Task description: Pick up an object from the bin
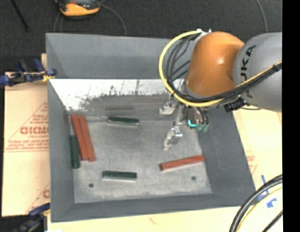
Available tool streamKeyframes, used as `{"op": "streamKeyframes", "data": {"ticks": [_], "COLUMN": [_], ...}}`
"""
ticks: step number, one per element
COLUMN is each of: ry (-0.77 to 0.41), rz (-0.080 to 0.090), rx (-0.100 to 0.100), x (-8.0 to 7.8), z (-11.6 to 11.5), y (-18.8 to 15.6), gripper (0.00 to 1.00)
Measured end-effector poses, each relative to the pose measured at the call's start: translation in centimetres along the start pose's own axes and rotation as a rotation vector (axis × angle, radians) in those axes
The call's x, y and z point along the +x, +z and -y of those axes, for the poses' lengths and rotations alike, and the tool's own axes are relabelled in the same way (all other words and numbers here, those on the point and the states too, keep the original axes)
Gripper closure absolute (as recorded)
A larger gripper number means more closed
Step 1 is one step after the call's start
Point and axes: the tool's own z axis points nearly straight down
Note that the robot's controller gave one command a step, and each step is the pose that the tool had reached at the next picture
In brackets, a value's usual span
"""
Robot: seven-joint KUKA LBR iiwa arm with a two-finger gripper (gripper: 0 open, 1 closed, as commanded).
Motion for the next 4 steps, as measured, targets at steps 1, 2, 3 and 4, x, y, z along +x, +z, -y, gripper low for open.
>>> {"op": "streamKeyframes", "data": {"ticks": [1,2,3,4], "ry": [-0.079,-0.172,-0.172,-0.173], "rz": [0.003,-0.002,-0.003,-0.002], "rx": [0.0,0.0,0.0,0.0], "x": [3.2,10.7,10.7,10.7], "z": [3.5,3.9,3.9,3.9], "y": [3.2,8.1,8.1,8.1], "gripper": [0.0,1.0,0.0,0.0]}}
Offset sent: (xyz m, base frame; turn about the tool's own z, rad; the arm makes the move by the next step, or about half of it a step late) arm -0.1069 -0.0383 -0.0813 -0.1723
